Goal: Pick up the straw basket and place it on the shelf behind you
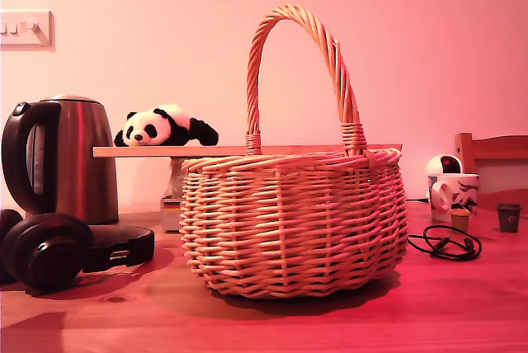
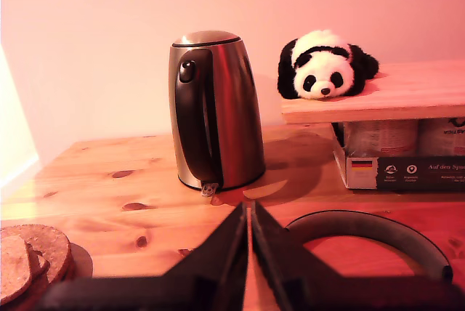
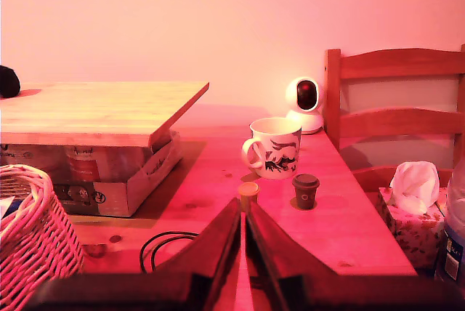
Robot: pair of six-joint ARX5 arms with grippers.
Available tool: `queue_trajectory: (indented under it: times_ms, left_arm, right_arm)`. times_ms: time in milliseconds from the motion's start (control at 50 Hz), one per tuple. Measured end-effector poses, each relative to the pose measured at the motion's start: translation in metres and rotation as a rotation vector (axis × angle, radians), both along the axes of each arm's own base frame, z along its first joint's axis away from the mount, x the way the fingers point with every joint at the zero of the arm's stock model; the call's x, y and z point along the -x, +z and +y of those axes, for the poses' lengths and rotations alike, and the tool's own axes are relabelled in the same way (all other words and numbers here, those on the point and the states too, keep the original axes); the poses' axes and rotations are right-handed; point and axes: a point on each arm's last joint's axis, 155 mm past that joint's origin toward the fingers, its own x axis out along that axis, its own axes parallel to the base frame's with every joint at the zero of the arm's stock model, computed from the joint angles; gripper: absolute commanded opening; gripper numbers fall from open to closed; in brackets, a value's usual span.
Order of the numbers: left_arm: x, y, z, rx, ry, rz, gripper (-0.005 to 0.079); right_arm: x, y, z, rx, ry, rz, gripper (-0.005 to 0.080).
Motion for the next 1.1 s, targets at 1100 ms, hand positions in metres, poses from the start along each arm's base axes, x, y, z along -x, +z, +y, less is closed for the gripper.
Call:
queue_trajectory:
  times_ms: [1100]
  left_arm:
    - [0.046,0.002,-0.117,0.163,-0.704,0.069,-0.0019]
  right_arm:
    - [0.025,0.043,0.083,-0.145,0.472,-0.105,-0.0013]
